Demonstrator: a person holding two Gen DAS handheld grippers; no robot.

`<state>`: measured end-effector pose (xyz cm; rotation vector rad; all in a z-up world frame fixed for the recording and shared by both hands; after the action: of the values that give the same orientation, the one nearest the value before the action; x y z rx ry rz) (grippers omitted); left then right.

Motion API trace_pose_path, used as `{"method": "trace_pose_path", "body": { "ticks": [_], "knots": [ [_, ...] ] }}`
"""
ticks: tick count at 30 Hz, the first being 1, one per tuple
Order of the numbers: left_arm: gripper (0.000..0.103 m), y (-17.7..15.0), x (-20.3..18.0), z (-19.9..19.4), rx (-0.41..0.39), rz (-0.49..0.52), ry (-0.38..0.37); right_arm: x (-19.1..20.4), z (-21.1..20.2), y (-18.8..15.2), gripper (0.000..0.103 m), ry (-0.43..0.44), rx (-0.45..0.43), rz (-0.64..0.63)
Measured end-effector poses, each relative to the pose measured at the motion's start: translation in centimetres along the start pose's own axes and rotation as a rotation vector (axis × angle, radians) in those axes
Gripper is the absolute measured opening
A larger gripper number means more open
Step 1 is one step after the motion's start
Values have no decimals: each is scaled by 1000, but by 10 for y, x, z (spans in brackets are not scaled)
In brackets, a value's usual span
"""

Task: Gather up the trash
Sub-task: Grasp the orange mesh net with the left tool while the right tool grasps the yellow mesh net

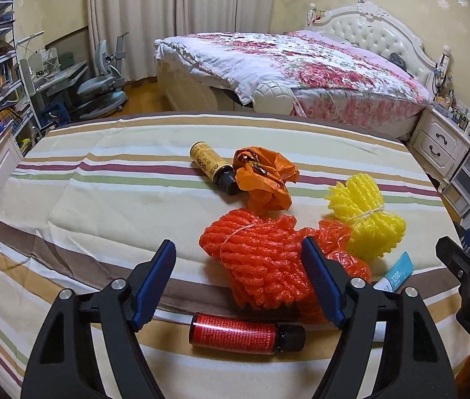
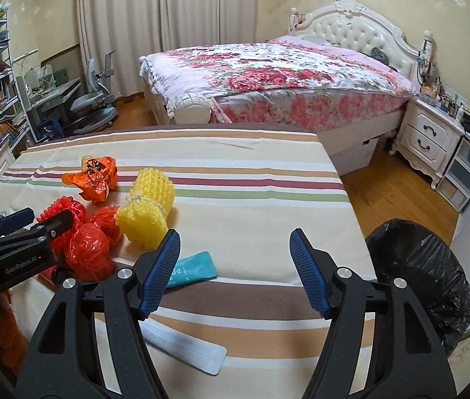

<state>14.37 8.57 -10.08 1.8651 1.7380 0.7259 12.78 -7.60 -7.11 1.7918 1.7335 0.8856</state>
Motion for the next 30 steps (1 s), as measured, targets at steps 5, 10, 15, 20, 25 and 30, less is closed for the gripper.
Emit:
{"method": "trace_pose_path", "body": {
  "ticks": [5, 10, 15, 20, 25, 30],
  "knots": [
    [49, -5, -1, 4, 15, 7, -45, 10, 4, -2, 67, 11, 12, -14],
    [41, -4, 2, -3, -6, 11, -50, 21, 8, -1, 67, 24, 18, -28],
    [39, -3, 16, -11, -25, -7, -42, 34, 11, 2, 67, 45, 19, -42],
    [39, -2, 36, -19, -44, -31, -11, 50, 13, 7, 67, 72, 17, -61],
    [39, -5, 53, -21, -49, -54, 17, 64, 25, 11, 67, 81, 28, -80],
    [39, -12, 60, -18, -38, -68, 20, 66, 41, 8, 66, 87, 73, -70]
  ]
}}
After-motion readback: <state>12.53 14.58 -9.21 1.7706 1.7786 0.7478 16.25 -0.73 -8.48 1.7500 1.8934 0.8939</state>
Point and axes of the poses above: each gripper's, at about its wrist camera, not at the fingertips, and z roughly the way its jaws point, x to its left, y to its top, the point moved 9 cm from there along z, roughly the way its jaws point, and after that the axes turned 8 degrees about z, right-handed, at the moved point
